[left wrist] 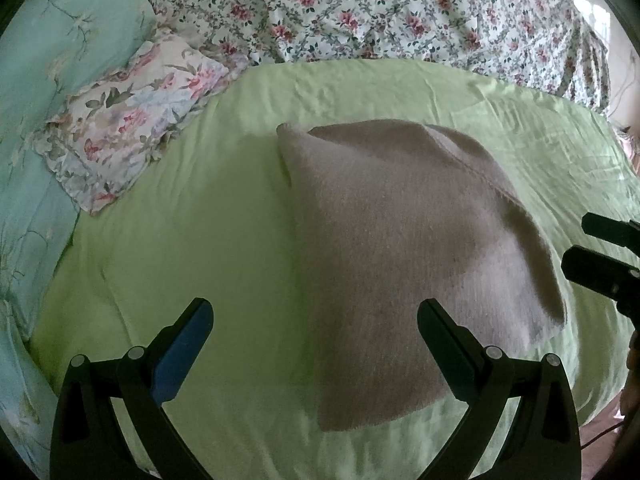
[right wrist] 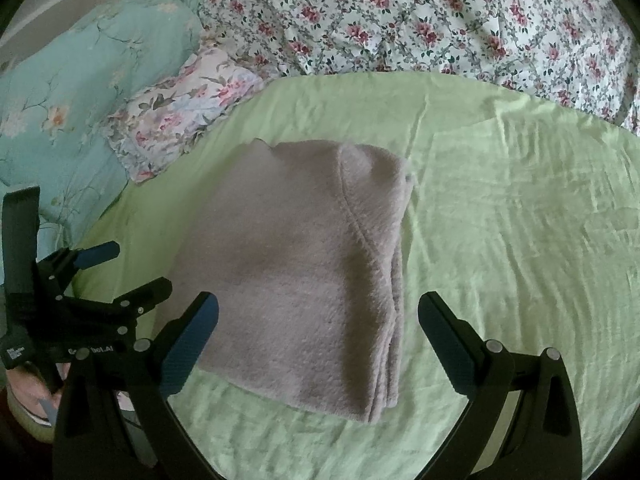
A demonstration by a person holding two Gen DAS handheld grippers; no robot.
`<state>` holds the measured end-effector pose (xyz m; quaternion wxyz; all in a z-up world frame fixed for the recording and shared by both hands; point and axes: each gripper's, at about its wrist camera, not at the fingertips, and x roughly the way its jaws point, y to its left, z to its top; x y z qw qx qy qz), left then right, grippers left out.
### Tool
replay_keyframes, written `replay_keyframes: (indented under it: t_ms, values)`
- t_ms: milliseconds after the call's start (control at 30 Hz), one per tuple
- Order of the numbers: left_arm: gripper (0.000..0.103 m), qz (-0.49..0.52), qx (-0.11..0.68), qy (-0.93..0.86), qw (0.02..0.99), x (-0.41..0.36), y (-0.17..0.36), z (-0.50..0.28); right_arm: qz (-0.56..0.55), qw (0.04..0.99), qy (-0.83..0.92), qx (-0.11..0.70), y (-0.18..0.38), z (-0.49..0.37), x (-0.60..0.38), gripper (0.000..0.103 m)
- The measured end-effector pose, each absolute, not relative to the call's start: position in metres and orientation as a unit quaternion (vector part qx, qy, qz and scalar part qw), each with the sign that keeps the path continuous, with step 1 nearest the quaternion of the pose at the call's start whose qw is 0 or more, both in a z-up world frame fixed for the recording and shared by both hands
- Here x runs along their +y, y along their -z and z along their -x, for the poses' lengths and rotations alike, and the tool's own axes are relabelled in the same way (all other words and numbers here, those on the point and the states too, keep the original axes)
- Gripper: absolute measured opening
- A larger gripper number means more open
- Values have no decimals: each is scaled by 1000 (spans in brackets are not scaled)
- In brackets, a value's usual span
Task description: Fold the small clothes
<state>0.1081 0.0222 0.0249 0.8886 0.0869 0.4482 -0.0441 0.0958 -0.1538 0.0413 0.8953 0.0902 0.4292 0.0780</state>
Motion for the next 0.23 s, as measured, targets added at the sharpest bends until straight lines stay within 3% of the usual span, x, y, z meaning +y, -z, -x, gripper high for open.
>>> replay_keyframes:
  t_ms: [233]
  values:
    - [102,-88,450,39,888,22,-23,-110,-96,893,-83,432,-37,-101,-159,100]
